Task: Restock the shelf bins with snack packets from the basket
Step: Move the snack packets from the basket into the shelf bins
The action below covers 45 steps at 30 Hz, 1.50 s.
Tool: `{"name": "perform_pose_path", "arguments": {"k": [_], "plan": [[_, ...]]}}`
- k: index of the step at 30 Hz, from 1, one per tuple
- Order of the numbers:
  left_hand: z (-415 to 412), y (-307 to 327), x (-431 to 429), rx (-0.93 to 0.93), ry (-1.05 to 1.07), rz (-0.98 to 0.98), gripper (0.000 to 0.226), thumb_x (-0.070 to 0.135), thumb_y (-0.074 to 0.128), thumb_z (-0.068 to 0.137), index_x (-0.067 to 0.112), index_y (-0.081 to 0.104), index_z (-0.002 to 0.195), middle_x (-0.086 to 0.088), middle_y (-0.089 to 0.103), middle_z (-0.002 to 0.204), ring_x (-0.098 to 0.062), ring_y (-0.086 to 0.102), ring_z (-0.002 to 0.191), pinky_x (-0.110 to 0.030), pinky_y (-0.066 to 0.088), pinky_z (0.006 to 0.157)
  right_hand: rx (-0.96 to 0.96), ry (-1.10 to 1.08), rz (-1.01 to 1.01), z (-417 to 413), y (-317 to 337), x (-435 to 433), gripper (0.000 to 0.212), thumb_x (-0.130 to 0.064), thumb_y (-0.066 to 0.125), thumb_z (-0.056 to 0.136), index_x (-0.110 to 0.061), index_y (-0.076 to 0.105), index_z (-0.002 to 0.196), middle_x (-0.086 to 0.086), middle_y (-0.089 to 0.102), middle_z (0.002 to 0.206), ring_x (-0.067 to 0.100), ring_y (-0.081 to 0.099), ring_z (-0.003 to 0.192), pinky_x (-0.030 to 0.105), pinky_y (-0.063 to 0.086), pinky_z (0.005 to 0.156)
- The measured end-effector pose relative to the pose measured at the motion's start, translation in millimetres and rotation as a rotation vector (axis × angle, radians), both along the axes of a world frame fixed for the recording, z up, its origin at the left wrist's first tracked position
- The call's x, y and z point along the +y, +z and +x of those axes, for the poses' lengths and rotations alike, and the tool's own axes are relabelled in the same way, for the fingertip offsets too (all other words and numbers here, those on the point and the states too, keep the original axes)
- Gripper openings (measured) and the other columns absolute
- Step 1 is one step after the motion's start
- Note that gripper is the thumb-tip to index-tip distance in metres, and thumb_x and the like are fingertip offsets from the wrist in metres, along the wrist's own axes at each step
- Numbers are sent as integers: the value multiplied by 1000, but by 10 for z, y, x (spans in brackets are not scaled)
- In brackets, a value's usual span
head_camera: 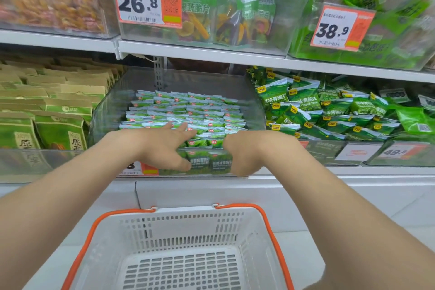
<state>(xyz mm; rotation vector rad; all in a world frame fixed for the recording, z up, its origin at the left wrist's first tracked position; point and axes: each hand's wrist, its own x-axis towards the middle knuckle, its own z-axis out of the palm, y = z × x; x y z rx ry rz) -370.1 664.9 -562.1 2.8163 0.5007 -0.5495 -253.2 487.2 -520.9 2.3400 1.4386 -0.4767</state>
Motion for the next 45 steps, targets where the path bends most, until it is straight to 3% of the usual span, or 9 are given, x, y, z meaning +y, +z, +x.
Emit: {"name": "perform_pose_path", "arguments": {"k": [6,10,13,23,26,29,34,38,45], "plan": [[-245,1,-68,-455,-162,141,62,40,74,94,30,47,148,6,43,146,-15,41,135,-33,38,112,-150,-2,401,-39,88,-118,14,-8,65,82,-14,55,91,8,51,93,28,56,79,36,53,62],[-215,-65,-190,-544,-216,48,24,19,73,92,29,71,113,13,62,111,-8,57,102,-32,48,94,-118,-10,235,-71,-39,-50,16,-2,56,87,-12,47,81,7,47,83,27,54,71,33,46,55],[-161,-125,-194,-501,-196,71,15,24,68,96,26,72,110,10,65,111,-13,57,106,-36,48,95,-101,-40,150,-16,-137,-41,26,3,52,86,-12,37,73,7,42,77,23,43,60,29,31,48],[-240,-37,-98,-481,-220,171,32,43,65,95,29,69,123,7,67,131,-20,56,127,-41,47,104,-159,89,413,-27,-196,-56,13,-9,57,78,-16,46,74,7,49,78,34,57,79,34,42,55],[-302,-45,-22,-324,-179,167,51,46,64,95,34,57,144,4,66,136,-22,58,128,-43,51,102,-44,82,299,18,-282,8,12,-10,54,77,-14,44,73,8,49,78,34,55,81,40,52,62],[-318,-37,-36,-220,-168,115,69,49,66,91,36,42,155,4,61,143,-21,53,131,-43,49,104,-23,58,310,42,-288,45,19,-16,58,76,-11,42,68,8,45,67,32,49,66,35,38,53],[-413,88,-1,-317,-101,257,40,44,66,89,26,68,125,1,71,118,-24,66,112,-44,57,92,-146,121,512,-87,-259,123,45,-51,64,85,-11,50,68,5,48,76,25,48,71,33,36,56],[-499,157,-9,-118,-44,266,21,38,66,88,19,65,98,2,62,84,-23,64,86,-40,57,74,-9,113,332,-129,-305,259,59,-63,57,93,-6,61,79,9,57,84,23,53,74,40,47,63],[-578,286,16,-178,24,220,31,39,78,85,18,73,109,0,69,100,-23,64,102,-40,57,83,-142,69,438,-110,-169,261,64,-73,63,85,-13,49,66,5,48,64,19,48,62,34,35,50]]}}
